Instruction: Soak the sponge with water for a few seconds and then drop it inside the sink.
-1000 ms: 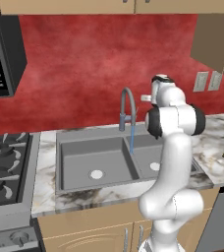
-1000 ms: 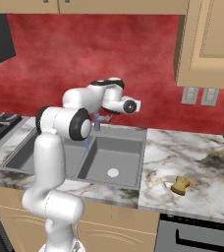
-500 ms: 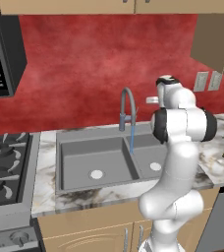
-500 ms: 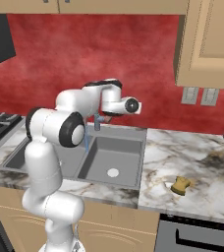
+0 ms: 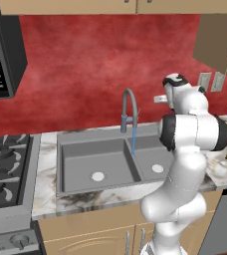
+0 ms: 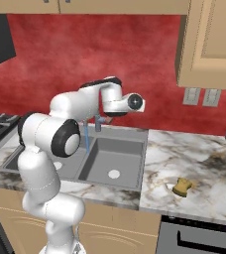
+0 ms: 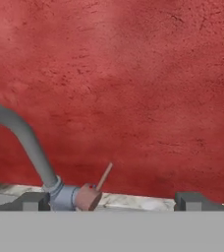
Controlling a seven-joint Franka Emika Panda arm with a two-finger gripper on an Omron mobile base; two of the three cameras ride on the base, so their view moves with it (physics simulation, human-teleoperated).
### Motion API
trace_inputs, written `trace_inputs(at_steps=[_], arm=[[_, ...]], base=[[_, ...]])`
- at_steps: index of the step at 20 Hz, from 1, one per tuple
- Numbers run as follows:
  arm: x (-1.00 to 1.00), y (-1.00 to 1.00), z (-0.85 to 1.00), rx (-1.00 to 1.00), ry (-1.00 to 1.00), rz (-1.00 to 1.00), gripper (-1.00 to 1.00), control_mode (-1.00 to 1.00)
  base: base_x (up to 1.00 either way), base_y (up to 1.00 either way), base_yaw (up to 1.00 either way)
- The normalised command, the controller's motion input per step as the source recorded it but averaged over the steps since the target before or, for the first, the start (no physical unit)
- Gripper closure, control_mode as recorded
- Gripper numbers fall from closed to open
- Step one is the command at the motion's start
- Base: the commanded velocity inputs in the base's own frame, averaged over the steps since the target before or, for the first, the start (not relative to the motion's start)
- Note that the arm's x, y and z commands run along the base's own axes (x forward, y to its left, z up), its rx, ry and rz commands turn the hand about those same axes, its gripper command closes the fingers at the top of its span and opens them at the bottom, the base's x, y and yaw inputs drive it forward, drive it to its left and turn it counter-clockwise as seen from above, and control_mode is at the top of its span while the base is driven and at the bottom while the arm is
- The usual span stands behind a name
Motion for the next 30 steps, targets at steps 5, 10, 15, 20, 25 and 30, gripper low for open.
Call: trace_inputs(at_steps=[5,10,15,20,25,30], arm=[[-0.4,0.0,0.09,-0.06,0.03,0.03,-1.0,-1.0],[-0.52,0.0,0.0,-0.08,0.01,0.03,-1.0,-1.0],[-0.53,0.0,0.06,-0.07,0.01,0.01,-1.0,-1.0],[-0.48,-0.03,0.28,-0.1,0.0,0.0,-1.0,-1.0],[-0.39,0.0,0.34,-0.12,0.03,0.0,-1.0,-1.0],[-0.37,0.0,0.33,-0.12,0.1,0.0,-1.0,-1.0]], base=[[0.0,0.0,0.0],[0.0,0.0,0.0],[0.0,0.0,0.0],[0.0,0.0,0.0],[0.0,0.0,0.0],[0.0,0.0,0.0]])
